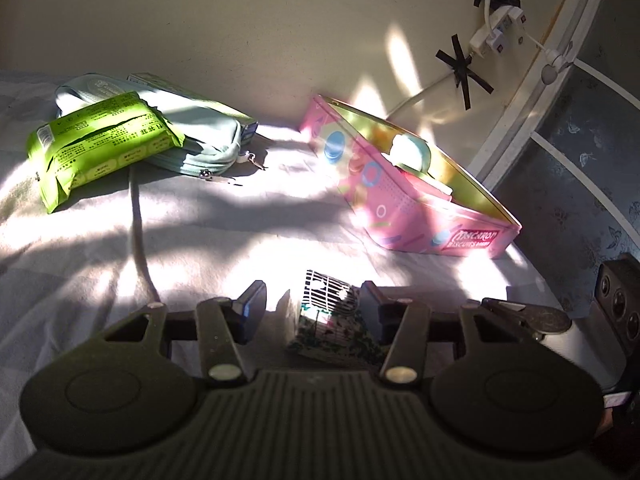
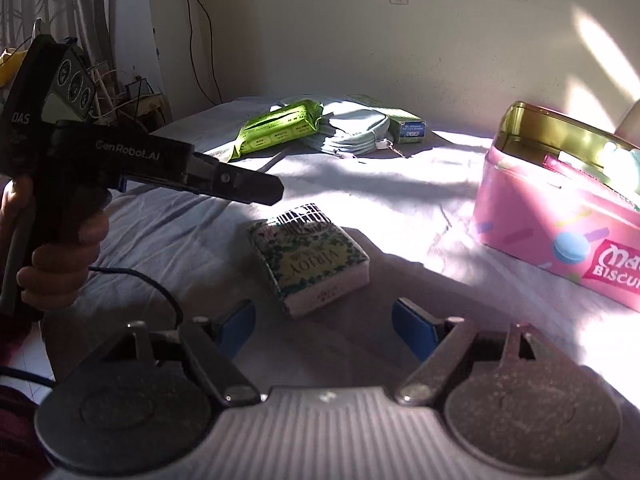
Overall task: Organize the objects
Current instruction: 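Carry the VIRJOY pack into the tin and release it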
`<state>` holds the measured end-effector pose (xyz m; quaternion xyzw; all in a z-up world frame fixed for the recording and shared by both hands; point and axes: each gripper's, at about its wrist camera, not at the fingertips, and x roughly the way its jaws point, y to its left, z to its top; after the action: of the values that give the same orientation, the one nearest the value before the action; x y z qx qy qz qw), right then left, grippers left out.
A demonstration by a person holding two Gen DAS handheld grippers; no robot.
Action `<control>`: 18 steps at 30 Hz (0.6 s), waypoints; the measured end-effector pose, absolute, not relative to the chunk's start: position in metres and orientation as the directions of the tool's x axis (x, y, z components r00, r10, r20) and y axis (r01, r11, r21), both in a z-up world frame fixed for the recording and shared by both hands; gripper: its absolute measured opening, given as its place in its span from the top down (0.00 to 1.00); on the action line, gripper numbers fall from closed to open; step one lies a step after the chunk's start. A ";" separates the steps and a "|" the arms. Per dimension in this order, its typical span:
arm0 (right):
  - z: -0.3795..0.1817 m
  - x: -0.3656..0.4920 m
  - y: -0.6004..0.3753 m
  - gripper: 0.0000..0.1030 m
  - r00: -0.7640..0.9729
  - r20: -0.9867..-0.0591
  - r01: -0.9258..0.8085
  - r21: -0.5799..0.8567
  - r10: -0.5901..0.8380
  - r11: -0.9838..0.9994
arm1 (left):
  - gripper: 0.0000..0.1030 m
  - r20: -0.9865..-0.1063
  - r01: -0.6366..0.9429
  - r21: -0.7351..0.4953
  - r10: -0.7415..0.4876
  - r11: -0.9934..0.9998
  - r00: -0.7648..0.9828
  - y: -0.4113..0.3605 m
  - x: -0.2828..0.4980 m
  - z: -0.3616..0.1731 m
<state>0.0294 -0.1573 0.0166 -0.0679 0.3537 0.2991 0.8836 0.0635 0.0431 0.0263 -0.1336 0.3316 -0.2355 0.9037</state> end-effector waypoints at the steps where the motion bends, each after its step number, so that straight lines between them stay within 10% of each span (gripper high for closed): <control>1: 0.015 0.031 -0.155 0.26 0.572 -0.666 -0.577 0.088 0.479 0.812 | 0.49 -0.554 0.335 -0.383 -0.504 0.861 0.662 0.038 0.064 0.023; 9: 0.012 0.041 -0.147 0.48 0.612 -0.632 -0.548 0.095 0.476 0.831 | 0.55 -0.578 0.355 -0.356 -0.502 0.865 0.643 0.014 0.064 0.022; 18: 0.068 0.038 -0.204 0.50 0.771 -0.457 -0.463 0.077 0.444 0.883 | 0.56 -0.441 0.488 -0.311 -0.578 0.816 0.686 -0.041 0.085 0.089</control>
<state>0.0377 -0.2044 0.0676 -0.0200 0.2377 0.2409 0.9408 0.0852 -0.0406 0.0887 -0.0845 0.2680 -0.2916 0.9143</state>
